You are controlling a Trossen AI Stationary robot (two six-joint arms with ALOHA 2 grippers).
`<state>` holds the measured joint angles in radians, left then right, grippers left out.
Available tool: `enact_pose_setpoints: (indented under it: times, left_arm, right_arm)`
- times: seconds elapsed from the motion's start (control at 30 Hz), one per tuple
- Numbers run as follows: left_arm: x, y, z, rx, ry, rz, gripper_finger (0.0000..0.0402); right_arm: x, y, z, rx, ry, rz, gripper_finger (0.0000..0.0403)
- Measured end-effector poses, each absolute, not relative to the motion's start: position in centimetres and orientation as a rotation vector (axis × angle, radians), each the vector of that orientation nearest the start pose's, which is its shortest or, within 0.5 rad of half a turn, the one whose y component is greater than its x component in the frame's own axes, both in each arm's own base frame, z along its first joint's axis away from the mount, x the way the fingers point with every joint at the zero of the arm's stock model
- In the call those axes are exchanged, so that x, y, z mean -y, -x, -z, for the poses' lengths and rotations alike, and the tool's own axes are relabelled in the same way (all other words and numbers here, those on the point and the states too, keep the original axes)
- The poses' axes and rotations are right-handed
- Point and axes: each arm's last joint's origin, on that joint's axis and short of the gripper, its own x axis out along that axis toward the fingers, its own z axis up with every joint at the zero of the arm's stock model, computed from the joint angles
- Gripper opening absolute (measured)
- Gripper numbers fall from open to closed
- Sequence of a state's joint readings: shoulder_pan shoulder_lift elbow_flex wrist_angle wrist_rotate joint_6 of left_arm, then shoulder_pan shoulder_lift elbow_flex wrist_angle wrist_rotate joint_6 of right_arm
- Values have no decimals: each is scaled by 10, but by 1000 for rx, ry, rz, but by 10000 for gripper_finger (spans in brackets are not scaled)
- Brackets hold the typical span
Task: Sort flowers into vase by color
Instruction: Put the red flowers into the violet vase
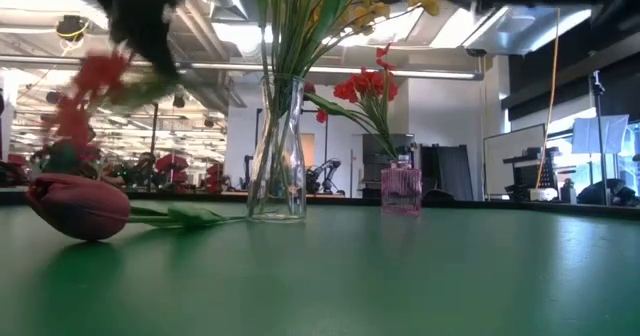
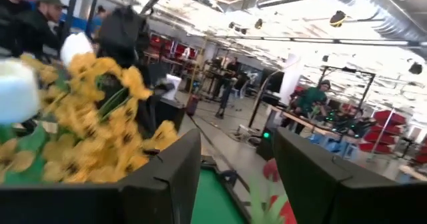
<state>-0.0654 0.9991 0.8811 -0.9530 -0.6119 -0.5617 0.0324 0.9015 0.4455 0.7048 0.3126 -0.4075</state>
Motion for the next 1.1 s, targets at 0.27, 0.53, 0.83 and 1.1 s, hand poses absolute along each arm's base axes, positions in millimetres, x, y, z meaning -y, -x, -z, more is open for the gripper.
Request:
enact_pose_setpoints:
  times: [0.27,0.53,0.83,1.1]
  left_arm:
    - [-8,-172,-358,-661,-10,-723,1]
    - [-24,-178,-396,-558,-83,-756,0]
    - [-50,-229,-382,-608,-146,-651,0]
    - [-61,-265,-362,-649,-204,-585,0]
  right_arm:
    - [3,-217,-341,-36,559,332,186]
    - [5,-262,-383,-152,985,410,186]
    - [38,-312,-377,-310,1131,468,186]
    - [62,-332,-351,-422,1137,469,186]
